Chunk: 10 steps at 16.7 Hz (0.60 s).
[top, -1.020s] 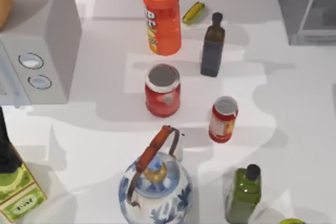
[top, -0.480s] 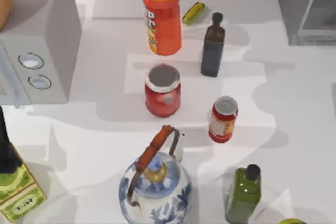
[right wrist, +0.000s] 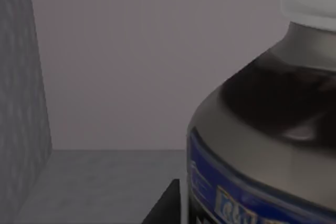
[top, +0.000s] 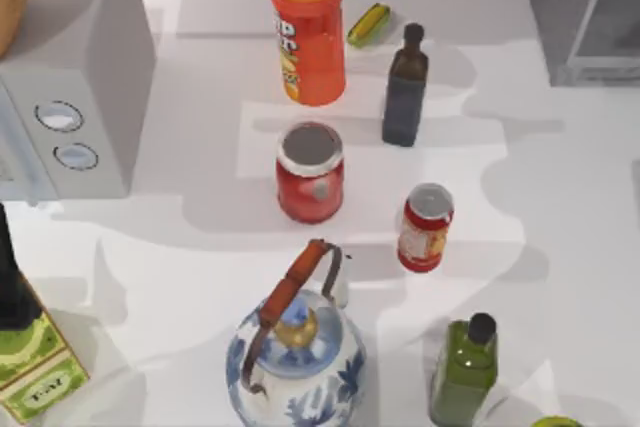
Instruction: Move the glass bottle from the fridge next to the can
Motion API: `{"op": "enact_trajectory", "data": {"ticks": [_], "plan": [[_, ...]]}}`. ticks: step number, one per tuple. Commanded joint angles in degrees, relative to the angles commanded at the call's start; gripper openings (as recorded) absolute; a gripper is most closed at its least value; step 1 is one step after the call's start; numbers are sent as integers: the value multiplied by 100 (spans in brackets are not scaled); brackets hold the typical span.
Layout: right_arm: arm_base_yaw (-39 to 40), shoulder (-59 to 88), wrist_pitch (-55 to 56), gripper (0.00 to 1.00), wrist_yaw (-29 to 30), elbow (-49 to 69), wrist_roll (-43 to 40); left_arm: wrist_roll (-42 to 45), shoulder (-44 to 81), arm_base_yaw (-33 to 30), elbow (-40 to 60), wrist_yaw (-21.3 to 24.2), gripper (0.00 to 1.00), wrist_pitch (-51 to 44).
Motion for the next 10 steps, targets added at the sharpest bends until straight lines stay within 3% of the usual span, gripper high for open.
{"op": "enact_trajectory", "data": {"ticks": [10], "plan": [[-14,-593,-822,0,-13,211,13,0,0,0,0,0,100,0]]}}
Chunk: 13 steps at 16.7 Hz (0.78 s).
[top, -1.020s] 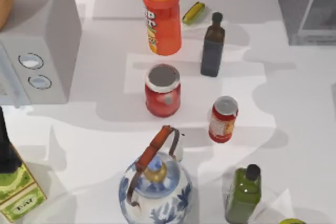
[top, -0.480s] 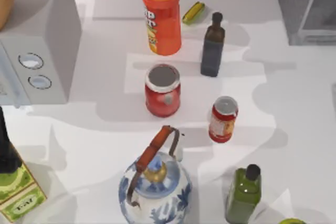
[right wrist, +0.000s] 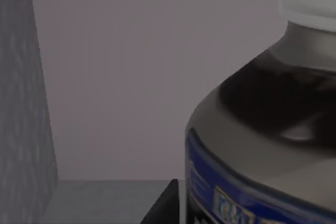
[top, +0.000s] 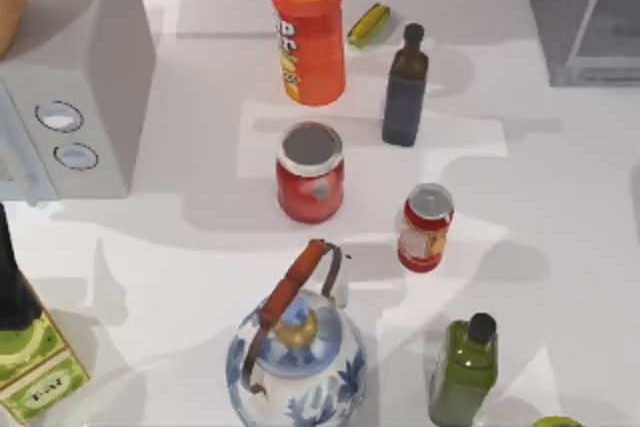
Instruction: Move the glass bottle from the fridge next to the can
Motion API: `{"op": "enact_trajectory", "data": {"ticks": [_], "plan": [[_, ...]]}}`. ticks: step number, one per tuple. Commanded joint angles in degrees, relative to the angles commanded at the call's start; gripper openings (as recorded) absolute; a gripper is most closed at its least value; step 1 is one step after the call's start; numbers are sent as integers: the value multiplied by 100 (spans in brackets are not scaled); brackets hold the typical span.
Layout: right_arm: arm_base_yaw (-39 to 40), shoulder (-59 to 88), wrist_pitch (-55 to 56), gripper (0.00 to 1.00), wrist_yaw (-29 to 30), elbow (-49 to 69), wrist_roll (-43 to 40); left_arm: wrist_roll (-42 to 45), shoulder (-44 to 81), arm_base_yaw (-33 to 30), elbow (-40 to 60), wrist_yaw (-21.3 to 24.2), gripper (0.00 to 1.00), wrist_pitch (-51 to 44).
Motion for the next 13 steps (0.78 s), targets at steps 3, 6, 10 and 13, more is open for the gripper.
{"op": "enact_trajectory", "data": {"ticks": [3,6,10,13], "plan": [[-4,-111,-133,0,2,46,1,0,0,0,0,0,100,0],[-7,-101,-113,0,-1,13,11,0,0,0,0,0,100,0],[-125,-619,89,0,-71,-627,14,0,0,0,0,0,100,0],[-240,-1293,361,0,-215,-1700,17,0,0,0,0,0,100,0]]}}
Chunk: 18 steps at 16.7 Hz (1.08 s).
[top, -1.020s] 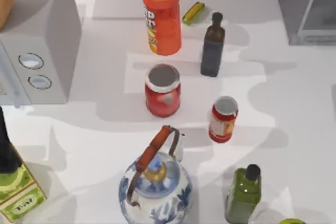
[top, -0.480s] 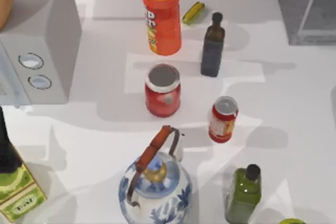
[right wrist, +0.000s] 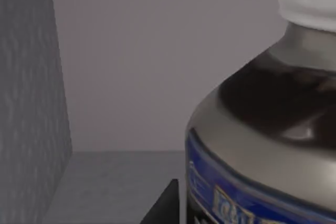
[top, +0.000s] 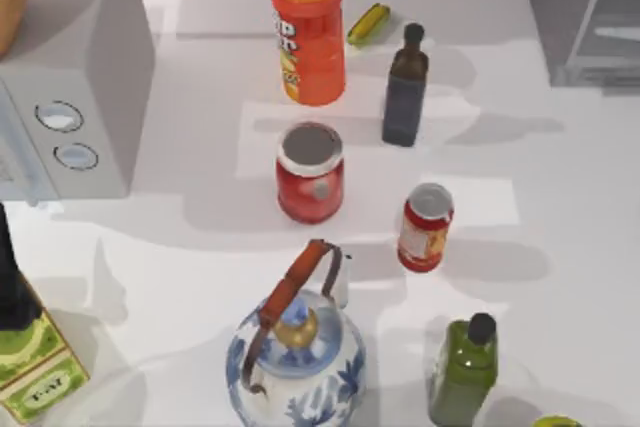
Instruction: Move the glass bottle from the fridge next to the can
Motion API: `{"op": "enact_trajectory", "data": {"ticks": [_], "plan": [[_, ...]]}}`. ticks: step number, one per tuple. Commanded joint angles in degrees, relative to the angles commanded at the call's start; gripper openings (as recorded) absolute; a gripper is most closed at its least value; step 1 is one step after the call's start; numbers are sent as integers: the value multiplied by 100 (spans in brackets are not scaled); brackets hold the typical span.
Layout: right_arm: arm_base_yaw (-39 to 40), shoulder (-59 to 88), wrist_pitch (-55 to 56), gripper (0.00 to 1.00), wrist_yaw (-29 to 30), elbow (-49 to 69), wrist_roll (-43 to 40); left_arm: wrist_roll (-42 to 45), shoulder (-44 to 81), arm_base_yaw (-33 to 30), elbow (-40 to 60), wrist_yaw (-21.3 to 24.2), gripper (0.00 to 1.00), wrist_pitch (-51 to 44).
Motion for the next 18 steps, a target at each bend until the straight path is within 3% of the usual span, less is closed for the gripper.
{"op": "enact_trajectory", "data": {"ticks": [5,12,15,18], "plan": [[-181,-1072,442,0,-233,-1533,4,0,0,0,0,0,100,0],[-173,-1235,533,0,-260,-1748,14,0,0,0,0,0,100,0],[210,-1111,906,0,128,-1985,3,0,0,0,0,0,100,0],[1060,-929,1616,0,1007,-2512,-19,0,0,0,0,0,100,0]]}}
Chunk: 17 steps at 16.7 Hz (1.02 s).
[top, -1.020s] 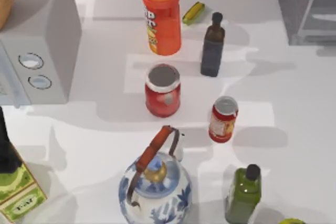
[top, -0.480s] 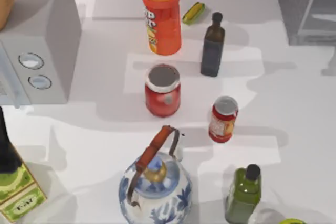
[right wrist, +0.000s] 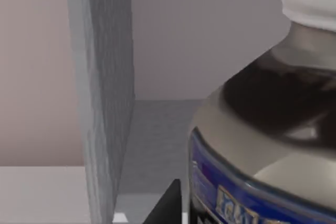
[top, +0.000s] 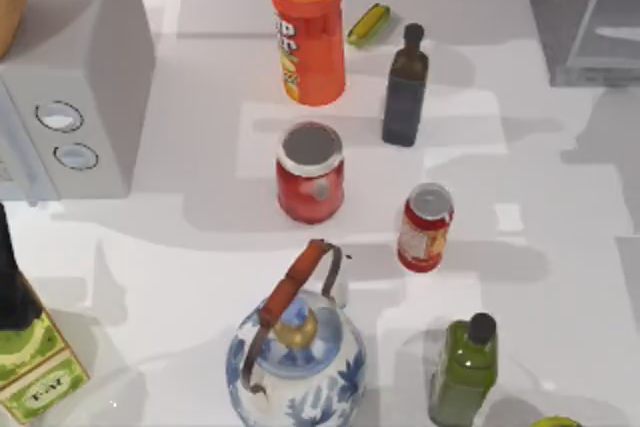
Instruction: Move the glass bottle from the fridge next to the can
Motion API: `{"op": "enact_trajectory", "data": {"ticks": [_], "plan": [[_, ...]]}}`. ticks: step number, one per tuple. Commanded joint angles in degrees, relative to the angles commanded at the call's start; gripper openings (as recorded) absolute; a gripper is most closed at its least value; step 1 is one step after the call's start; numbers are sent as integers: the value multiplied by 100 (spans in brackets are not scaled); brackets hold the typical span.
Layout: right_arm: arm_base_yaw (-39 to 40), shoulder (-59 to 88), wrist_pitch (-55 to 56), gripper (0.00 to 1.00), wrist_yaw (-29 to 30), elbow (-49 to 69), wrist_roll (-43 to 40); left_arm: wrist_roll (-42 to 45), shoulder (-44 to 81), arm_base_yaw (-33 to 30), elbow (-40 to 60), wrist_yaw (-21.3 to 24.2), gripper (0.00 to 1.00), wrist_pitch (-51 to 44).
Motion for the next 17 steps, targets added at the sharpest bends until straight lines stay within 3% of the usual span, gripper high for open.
{"op": "enact_trajectory", "data": {"ticks": [5,8,17], "plan": [[1912,180,1310,0,1895,-1138,-52,0,0,0,0,0,100,0],[2663,169,1843,0,2638,-1673,-76,0,0,0,0,0,100,0],[2868,142,1999,0,2841,-1847,-84,0,0,0,0,0,100,0]]}}
